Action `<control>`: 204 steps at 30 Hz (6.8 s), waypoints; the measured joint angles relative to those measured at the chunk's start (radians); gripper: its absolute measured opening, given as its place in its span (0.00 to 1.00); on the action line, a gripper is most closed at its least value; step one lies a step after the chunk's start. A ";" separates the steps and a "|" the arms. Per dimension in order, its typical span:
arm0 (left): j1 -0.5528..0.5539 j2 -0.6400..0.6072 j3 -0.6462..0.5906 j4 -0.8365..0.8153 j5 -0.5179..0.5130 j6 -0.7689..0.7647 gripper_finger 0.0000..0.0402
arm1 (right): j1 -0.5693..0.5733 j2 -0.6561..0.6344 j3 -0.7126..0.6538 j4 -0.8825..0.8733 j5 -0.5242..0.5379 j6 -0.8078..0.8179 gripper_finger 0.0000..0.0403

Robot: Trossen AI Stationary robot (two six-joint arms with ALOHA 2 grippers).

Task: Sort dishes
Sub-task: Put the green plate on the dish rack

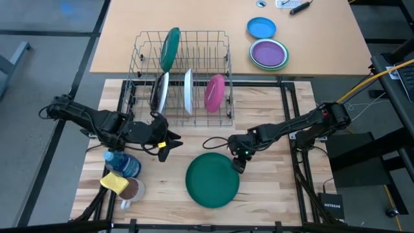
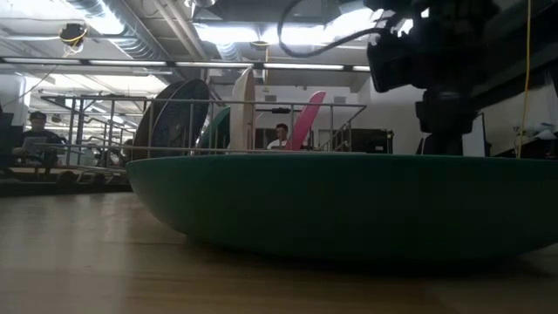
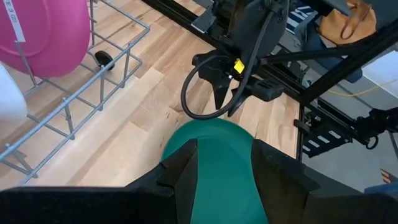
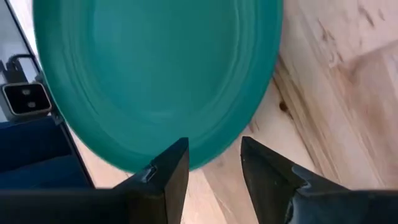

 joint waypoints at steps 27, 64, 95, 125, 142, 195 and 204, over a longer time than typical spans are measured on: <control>0.000 -0.001 0.000 0.000 0.000 0.004 0.35 | 0.000 0.147 -0.001 0.074 0.089 0.000 0.37; 0.000 -0.003 0.000 0.155 -0.001 0.074 0.35 | 0.000 0.190 0.494 -0.326 0.403 -0.421 0.02; 0.002 -0.153 0.000 0.702 -0.001 0.186 0.35 | 0.000 0.162 1.392 -0.457 1.403 -1.339 0.02; 0.104 0.035 0.000 1.267 -0.319 -0.533 0.35 | -0.001 0.164 1.391 0.284 1.243 -2.334 0.02; 0.195 0.051 0.000 1.392 -0.318 -0.386 0.35 | -0.001 0.182 1.392 0.278 1.204 -2.333 0.03; 0.232 0.051 0.001 1.441 -0.280 -0.095 0.02 | 0.001 0.231 1.387 0.240 1.363 -1.830 0.46; 0.267 0.052 0.001 1.446 -0.256 0.028 0.02 | 0.000 0.231 1.387 0.178 1.417 -1.443 0.46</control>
